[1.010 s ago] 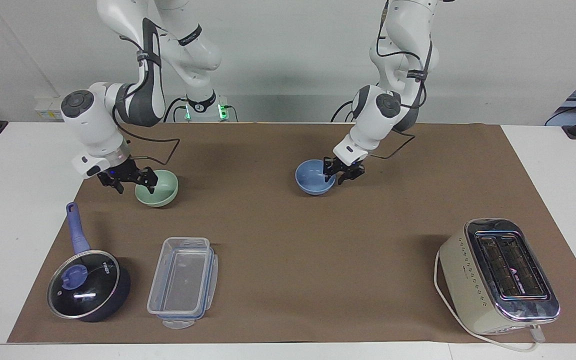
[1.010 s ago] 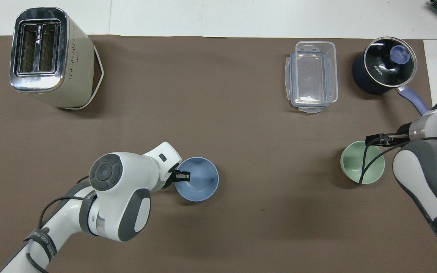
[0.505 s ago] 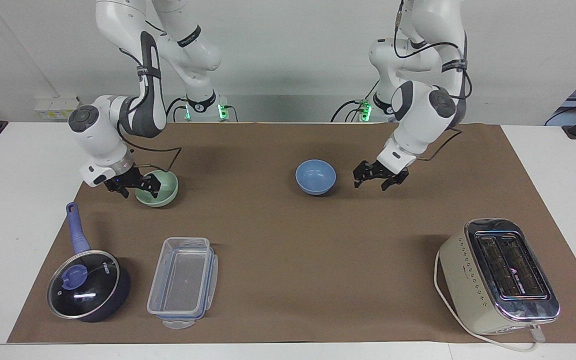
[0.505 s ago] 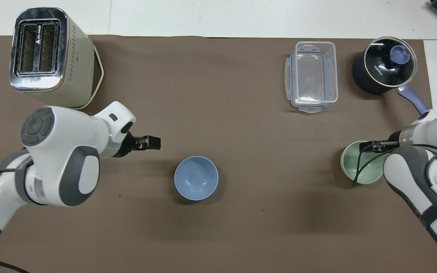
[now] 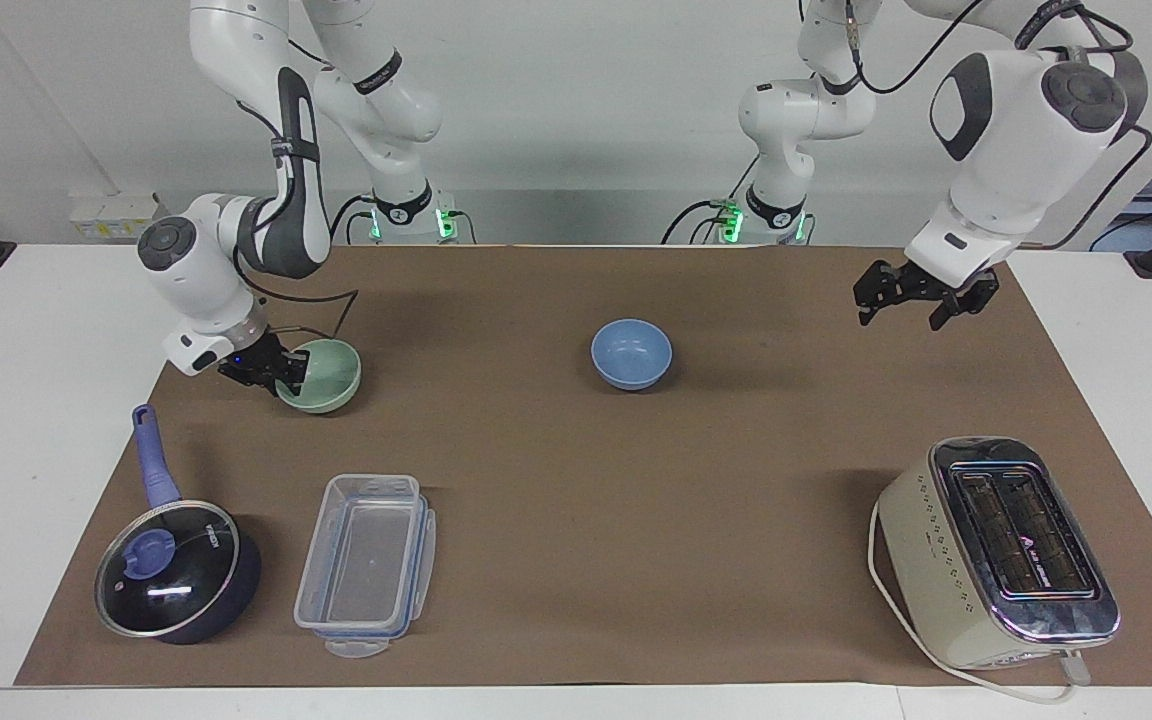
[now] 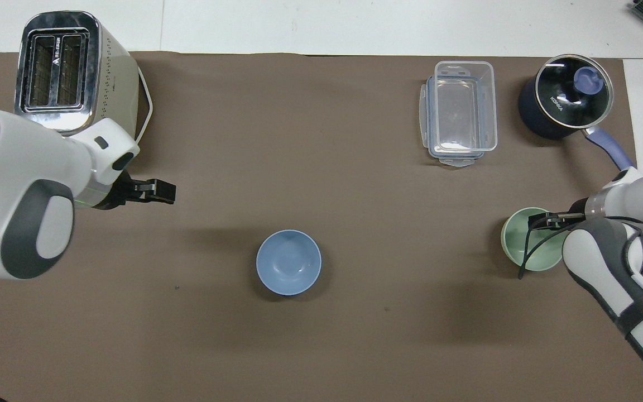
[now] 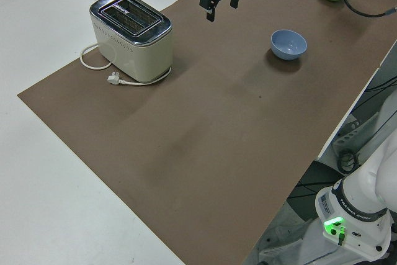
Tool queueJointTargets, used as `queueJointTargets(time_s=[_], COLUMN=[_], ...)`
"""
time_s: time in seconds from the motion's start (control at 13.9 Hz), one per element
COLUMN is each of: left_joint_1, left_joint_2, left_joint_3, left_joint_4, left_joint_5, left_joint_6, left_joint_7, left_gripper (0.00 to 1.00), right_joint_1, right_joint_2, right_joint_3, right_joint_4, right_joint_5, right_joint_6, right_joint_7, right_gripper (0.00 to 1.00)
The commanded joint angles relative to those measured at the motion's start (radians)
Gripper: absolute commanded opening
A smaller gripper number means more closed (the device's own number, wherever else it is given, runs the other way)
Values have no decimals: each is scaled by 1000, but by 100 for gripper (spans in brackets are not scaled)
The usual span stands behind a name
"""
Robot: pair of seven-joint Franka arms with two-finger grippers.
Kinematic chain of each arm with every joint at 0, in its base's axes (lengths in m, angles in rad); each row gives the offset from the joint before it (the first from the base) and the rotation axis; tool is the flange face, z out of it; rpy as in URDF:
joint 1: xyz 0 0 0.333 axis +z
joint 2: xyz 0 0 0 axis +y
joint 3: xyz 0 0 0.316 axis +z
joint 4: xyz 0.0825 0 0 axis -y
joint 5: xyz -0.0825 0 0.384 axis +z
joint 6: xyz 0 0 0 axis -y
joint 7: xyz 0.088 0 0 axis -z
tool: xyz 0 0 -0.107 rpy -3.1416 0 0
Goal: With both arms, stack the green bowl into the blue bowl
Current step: 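Withdraw the left gripper while the right gripper grasps the green bowl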
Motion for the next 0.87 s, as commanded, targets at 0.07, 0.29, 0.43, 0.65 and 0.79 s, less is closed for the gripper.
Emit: queueJointTargets(time_s=[0.07,0.29,0.43,0.65,0.79], left_joint_1=[3,42,70,75,70], left_joint_2=[17,6,6,6,6], left_joint_3=[-3,-3,-3,-3,-3], left_joint_4=[121,106,106,106,106], left_joint_5=[28,22,22,22,20], left_joint_6=[-115,-110,-112,-110,-110], left_joint_7=[4,0,0,0,0], left_gripper=[100,100,100,100,100], right_joint_1=[-3,5,17,119,208], right_joint_2=[-63,-134,-186,-266,-284], right_joint_3=[8,19,43,45,45], right_joint_4=[13,54,57,60,63], right_joint_5=[16,16,30,103,135], right_joint_6=[-68,-237,-277,-303,-306], right_joint_7=[-27,-27,-30,-18,28], right_gripper=[0,0,0,0,0])
